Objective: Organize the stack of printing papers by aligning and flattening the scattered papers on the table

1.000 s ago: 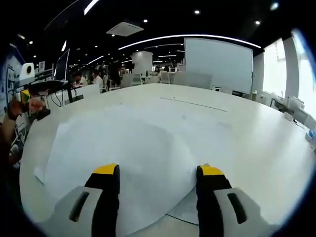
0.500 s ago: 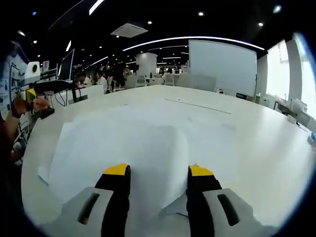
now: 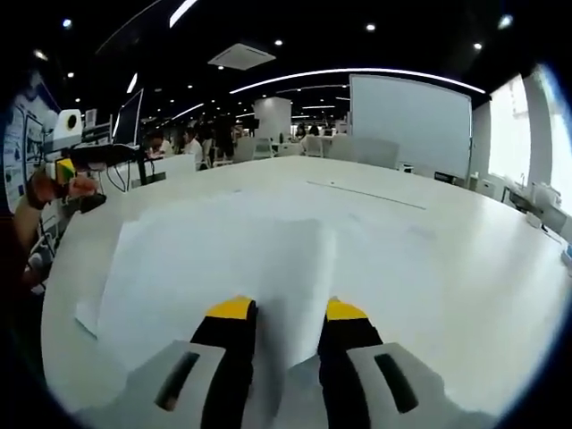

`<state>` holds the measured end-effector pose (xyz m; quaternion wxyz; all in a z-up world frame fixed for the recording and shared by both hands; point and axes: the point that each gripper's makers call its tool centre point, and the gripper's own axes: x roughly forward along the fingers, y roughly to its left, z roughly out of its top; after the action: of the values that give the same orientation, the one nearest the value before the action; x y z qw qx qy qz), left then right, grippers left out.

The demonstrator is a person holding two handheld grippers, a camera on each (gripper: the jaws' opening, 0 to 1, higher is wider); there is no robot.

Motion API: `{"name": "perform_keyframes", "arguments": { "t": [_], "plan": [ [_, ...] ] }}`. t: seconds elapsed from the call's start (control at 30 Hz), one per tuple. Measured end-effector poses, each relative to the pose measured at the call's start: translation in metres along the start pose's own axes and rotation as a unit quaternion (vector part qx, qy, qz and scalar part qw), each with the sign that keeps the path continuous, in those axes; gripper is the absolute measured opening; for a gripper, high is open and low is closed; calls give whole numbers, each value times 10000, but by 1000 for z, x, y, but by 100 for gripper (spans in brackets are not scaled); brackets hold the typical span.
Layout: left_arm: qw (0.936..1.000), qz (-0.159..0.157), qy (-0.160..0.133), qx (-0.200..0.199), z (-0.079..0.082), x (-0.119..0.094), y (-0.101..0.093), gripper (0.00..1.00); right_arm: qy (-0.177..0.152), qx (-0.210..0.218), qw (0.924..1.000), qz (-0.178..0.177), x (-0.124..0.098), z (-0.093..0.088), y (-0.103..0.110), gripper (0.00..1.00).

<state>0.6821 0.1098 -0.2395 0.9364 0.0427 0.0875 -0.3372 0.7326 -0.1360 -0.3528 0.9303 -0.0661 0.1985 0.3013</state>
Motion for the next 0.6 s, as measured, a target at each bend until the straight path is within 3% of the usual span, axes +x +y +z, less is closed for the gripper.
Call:
{"name": "perform_keyframes", "arguments": {
  "t": [0.6],
  "plan": [
    [10000, -24, -7, -16, 0, 0, -2, 97, -49, 140, 9999, -50, -6, 2, 4, 5]
  ]
}}
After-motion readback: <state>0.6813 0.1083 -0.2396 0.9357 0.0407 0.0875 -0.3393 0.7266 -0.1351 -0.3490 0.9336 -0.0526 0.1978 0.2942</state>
